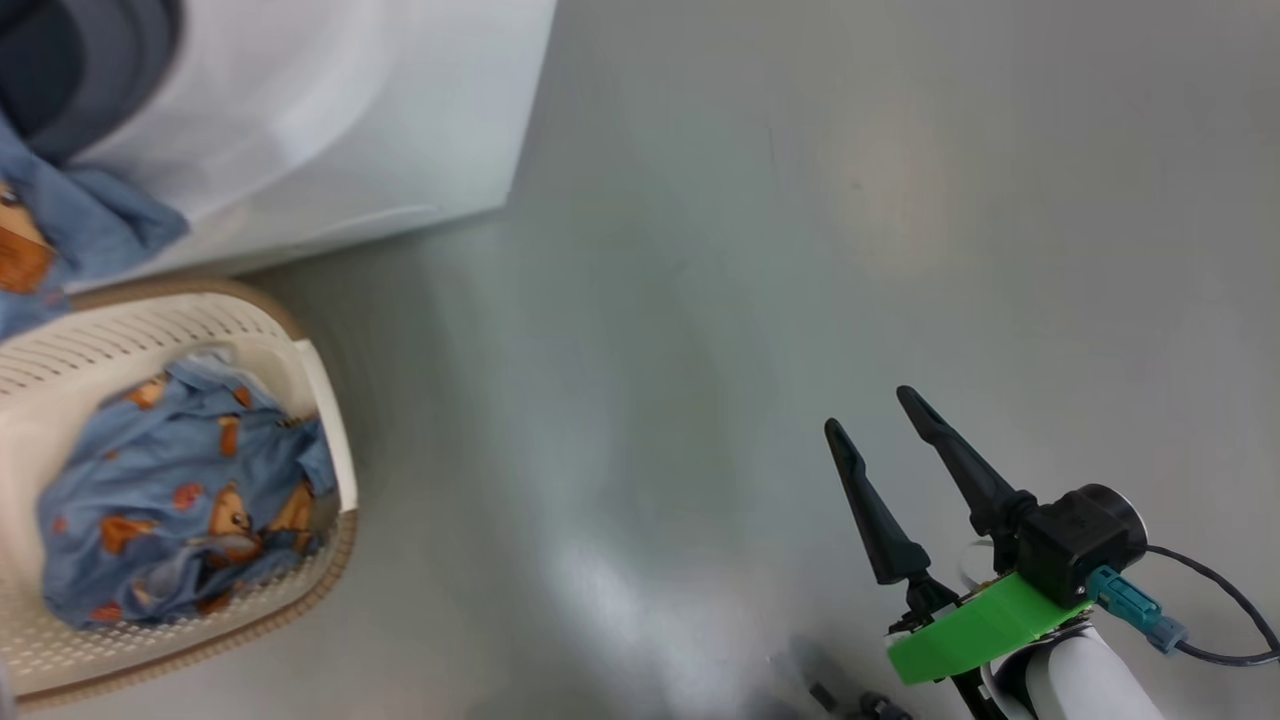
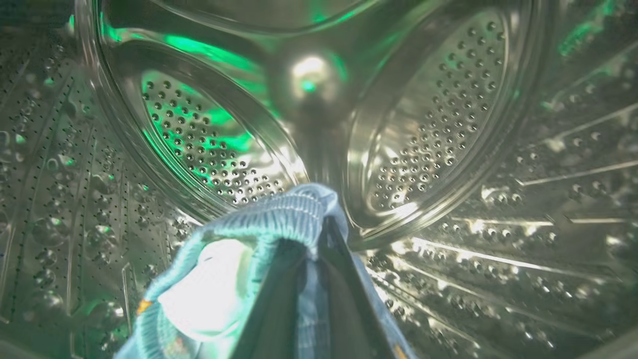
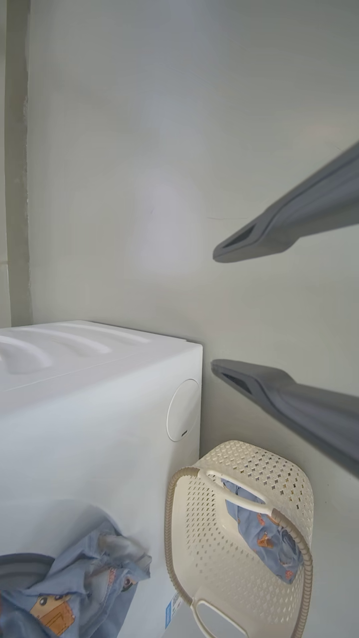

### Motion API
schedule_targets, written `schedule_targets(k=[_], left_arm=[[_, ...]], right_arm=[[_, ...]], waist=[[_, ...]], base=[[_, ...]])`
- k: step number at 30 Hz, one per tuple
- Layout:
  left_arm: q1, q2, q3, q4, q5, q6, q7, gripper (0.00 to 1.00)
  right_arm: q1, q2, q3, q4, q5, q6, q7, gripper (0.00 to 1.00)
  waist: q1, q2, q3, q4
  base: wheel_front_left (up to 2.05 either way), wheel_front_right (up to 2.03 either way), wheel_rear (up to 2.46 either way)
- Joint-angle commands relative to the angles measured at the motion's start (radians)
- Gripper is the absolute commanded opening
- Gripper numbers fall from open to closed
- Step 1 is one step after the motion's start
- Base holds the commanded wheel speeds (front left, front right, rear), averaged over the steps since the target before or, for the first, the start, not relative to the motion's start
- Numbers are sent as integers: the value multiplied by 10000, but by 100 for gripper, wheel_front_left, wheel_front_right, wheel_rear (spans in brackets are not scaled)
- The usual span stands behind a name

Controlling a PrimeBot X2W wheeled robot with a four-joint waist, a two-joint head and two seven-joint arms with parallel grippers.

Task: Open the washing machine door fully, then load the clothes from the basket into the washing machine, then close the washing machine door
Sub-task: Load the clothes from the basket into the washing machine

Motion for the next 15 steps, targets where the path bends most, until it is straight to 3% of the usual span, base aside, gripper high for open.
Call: schedule_targets(k=[1, 11, 15], left_arm=[[-253, 613, 143, -340, 93, 14, -61, 0], [-1180, 701, 334, -1543, 392, -91, -61, 0], [-1140, 551, 266, -963, 546, -29, -61, 0]], right_arm=[[84, -115, 257, -238, 195, 16, -49, 100], [60, -171, 168, -298, 281, 16, -49, 100], [-41, -149, 203, -268, 294, 16, -49, 100]], waist=[[0, -1, 507, -281], [0, -1, 908, -246], [0, -1, 962, -136]], base=[[0, 0, 0], [0, 0, 0], [0, 0, 0]])
